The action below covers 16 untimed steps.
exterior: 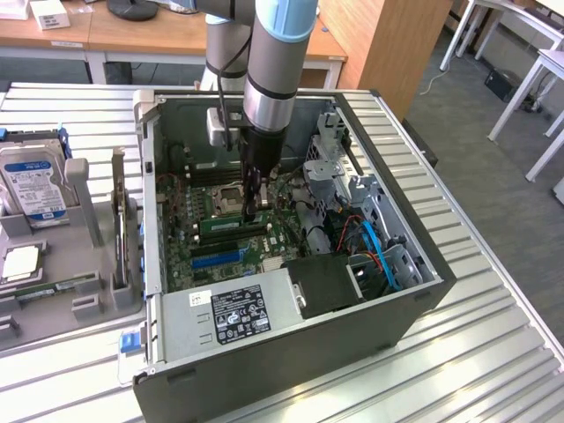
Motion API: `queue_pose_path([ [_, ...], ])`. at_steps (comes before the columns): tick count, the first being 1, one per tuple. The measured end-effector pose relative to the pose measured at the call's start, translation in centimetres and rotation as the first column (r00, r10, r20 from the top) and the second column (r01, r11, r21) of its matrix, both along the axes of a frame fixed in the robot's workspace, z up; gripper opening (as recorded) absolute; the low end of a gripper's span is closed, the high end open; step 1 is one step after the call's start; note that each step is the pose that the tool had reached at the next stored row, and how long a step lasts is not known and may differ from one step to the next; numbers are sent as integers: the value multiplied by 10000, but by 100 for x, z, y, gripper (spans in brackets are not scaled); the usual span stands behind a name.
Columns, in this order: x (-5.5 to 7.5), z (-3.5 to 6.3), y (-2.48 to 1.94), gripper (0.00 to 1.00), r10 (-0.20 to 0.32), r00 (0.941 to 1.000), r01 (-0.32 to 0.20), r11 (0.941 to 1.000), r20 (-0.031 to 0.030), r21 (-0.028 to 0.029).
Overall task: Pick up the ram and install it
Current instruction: 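Insert the ram into the slot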
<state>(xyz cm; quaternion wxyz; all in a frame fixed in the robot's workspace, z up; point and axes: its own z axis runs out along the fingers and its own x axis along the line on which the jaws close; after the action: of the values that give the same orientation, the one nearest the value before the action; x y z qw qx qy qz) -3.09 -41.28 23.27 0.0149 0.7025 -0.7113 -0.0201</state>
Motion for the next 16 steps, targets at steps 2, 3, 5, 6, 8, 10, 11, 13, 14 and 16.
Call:
queue_pose_path([
  [2,0,0,0,12,0,10000,0,10000,0,0],
  [3,0,0,0,12,0,10000,0,10000,1,1],
  [5,-1,-1,-5,12,-1,10000,1,10000,1,2],
  [6,0,-1,-6,12,-1,10000,1,10000,1,2],
  [8,0,-1,-6,12,0,10000,0,10000,1,2],
  [10,0,-8,-7,12,0,10000,0,10000,0,1],
  [11,0,-12,-7,12,0,10000,0,10000,0,0],
  [13,0,-13,-7,12,0,10000,0,10000,-1,-2],
  [14,0,-13,-7,12,0,10000,0,10000,-1,-1],
  [16,0,-15,-10,12,0,10000,0,10000,0,1],
])
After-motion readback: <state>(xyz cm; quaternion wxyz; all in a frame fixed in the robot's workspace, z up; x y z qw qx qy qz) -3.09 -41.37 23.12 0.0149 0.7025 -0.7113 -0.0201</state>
